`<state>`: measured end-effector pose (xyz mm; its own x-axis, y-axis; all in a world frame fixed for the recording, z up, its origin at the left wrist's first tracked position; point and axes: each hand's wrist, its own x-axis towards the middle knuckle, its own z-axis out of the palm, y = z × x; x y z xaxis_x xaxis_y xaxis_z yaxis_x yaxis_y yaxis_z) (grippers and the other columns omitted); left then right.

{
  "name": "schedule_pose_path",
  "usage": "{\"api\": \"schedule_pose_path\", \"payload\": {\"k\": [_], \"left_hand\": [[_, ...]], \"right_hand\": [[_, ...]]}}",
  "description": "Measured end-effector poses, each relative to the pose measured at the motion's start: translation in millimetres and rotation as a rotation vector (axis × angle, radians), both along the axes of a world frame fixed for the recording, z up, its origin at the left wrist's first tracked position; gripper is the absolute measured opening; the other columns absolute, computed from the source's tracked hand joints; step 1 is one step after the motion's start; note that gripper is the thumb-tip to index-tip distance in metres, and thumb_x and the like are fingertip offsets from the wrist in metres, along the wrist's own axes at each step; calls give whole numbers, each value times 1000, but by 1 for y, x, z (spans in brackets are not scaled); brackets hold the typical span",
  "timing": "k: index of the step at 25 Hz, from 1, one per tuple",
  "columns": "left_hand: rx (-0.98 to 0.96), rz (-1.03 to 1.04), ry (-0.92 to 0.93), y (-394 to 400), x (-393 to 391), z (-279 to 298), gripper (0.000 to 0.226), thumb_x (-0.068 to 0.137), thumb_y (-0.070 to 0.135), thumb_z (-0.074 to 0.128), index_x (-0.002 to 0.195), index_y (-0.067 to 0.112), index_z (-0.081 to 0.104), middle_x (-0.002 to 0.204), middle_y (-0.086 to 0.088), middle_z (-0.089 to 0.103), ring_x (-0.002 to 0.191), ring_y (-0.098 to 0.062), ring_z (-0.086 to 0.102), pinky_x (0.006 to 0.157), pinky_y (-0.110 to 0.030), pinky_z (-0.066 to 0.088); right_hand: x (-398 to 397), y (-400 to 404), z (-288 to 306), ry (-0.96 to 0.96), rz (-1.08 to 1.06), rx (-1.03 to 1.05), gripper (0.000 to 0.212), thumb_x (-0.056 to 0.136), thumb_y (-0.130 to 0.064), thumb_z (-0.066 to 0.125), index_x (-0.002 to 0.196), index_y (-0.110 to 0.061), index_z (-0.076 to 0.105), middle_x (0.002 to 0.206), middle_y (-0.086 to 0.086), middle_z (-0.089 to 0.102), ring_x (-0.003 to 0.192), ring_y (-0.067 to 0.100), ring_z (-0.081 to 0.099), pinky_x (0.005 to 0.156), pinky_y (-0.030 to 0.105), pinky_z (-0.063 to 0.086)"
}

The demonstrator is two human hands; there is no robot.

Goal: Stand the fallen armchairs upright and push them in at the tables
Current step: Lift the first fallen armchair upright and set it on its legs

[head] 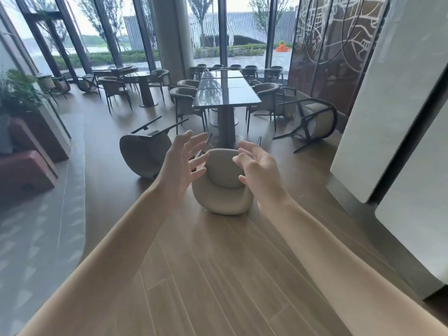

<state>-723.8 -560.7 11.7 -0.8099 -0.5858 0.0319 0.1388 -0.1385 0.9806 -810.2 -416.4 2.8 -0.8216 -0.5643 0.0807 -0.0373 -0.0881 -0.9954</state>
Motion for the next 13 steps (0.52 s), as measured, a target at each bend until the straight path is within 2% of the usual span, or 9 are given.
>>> {"api": "schedule_pose_path", "payload": {"k": [3, 10, 13], "left_hand": [[-13, -22, 0, -59, -38, 12, 48, 93, 52, 45, 130, 29, 65, 147, 3, 55, 127, -19, 59, 110, -43, 40], [31, -74, -37, -132, -117, -7, 56, 90, 50, 49, 138, 24, 61, 148, -2, 53, 132, -22, 54, 114, -46, 37], [40, -89, -50, -159, -152, -18, 47, 101, 44, 39, 137, 24, 61, 150, -4, 52, 134, -23, 53, 117, -49, 35]], "right_hand": [[-36, -57, 10, 2, -14, -1, 39, 96, -20, 55, 134, -29, 59, 131, -11, 60, 122, 7, 55, 111, 42, 43], [-98, -140, -7, -15, -75, 14, 39, 94, -21, 56, 132, -30, 61, 130, -10, 60, 124, 9, 54, 111, 43, 42], [-133, -168, -12, -7, -96, 28, 38, 93, -21, 57, 130, -30, 62, 127, -12, 61, 123, 8, 55, 110, 43, 43]]}}
